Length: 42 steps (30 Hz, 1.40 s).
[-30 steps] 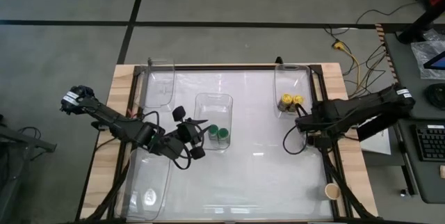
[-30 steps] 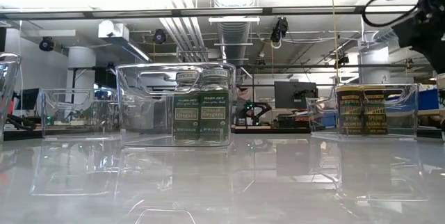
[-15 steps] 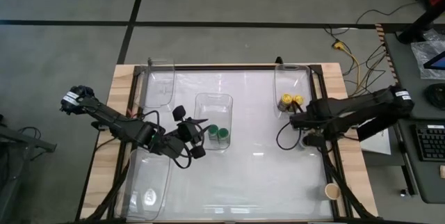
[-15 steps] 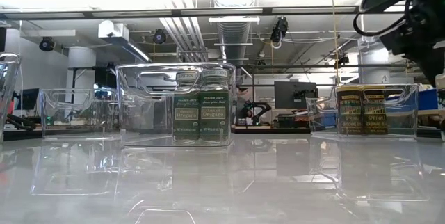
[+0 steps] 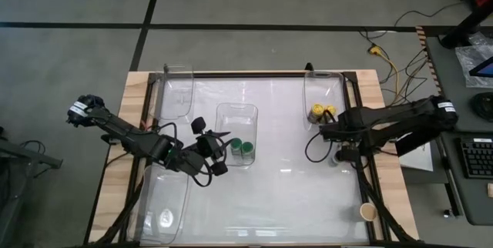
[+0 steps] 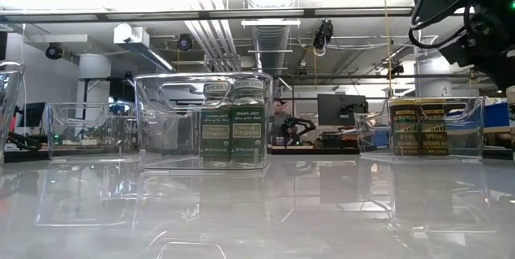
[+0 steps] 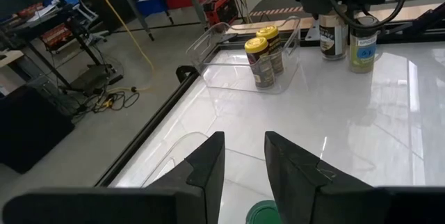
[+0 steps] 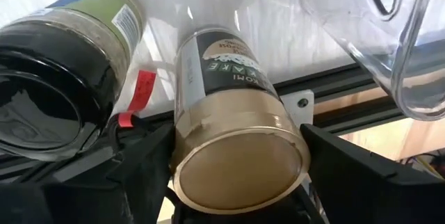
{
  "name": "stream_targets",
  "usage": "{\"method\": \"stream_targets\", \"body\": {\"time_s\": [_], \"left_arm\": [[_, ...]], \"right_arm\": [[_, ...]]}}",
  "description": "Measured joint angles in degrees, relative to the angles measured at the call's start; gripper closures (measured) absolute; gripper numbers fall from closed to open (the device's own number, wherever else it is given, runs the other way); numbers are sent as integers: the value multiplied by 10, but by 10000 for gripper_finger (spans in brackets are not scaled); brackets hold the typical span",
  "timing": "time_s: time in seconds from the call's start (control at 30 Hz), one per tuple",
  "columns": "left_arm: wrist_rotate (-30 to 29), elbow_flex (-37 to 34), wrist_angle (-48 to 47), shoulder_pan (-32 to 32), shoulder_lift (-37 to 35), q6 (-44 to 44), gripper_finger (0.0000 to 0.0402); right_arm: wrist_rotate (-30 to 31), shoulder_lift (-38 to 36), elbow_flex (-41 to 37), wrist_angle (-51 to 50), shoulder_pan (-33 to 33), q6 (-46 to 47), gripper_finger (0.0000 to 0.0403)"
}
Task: Sort spices by type
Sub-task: Put the top golden seasoning bottle into the top left transparent bin
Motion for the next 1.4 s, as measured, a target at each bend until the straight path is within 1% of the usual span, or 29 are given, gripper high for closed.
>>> {"method": "stream_targets", "body": {"time_s": [0.1, 0.17, 0.4, 0.6, 0.7, 0.87, 1.0, 1.13, 1.2, 1.27, 1.4], "left_arm": [[0, 0, 0, 0, 0, 0, 313], [0, 0, 0, 0, 0, 0, 313], [0, 0, 3, 0, 0, 6, 313], [0, 4, 11, -16, -1, 42, 313], [1, 5, 15, -23, -6, 61, 313], [0, 5, 11, -25, -10, 64, 313], [0, 4, 7, -25, -10, 64, 313], [0, 3, 5, -25, -10, 64, 313], [0, 2, 1, -25, -10, 64, 313], [0, 2, -6, -25, -10, 64, 313], [0, 2, -20, -25, -10, 62, 313]], "right_arm": [[-2, 1, -3, 5, 0, 0, 100], [-4, 1, -3, 9, 0, -1, 99], [-4, 3, -3, 4, 0, -3, 123], [-3, 11, 3, 4, 0, 2, 123], [1, 13, 22, 7, 0, 3, 126], [7, 27, 82, 8, 0, 3, 128], [30, 61, 142, 14, 0, 3, 124], [30, 108, 199, 57, 0, 10, 129], [17, 140, 224, 67, 0, 21, 129], [-9, 173, 247, 69, 1, 23, 125], [-48, 241, 281, 70, 22, -17, 119]]}}
